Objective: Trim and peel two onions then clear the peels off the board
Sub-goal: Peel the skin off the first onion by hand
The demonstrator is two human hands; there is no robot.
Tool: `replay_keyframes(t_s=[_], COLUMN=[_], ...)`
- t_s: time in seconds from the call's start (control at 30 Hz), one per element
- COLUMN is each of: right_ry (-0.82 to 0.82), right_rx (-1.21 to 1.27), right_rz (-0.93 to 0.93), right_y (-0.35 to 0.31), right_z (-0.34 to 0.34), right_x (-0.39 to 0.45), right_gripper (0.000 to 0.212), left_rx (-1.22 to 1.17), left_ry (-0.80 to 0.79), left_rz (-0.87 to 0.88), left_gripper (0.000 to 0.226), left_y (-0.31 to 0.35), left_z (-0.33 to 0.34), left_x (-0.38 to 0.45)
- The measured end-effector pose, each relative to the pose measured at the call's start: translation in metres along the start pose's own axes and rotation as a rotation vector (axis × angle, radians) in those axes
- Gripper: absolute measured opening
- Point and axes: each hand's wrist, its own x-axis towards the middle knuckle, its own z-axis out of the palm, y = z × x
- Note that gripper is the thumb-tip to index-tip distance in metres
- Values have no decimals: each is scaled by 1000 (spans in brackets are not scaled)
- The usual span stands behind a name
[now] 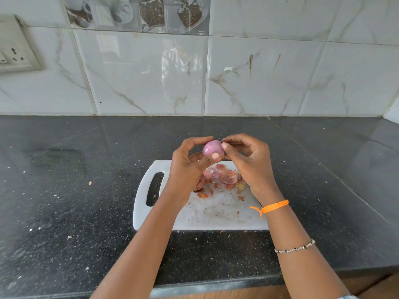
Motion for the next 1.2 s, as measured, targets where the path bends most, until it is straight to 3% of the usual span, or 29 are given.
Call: replay_keyframes(t_s=[0.3,0.6,0.9,1.2], right_ry=[32,-18,-24,-38], right_rx=[-46,54,-8,86], right_rz=[-25,18,-68,-3], right_y=[-1,-2,2,3], right_z=[-4,-4,-7,-7], right_x=[2,2,4,5], right_gripper=[16,4,10,8], left_rx=[-10,-35,-45,-35], left_ry=[-21,-16,-19,-20], left_rz=[-14,-14,-22,-12], left_gripper=[35,36,37,37], left_y=[2,4,3,4], left_z=[2,1,1,1], left_x=[-1,-2,-1,-2])
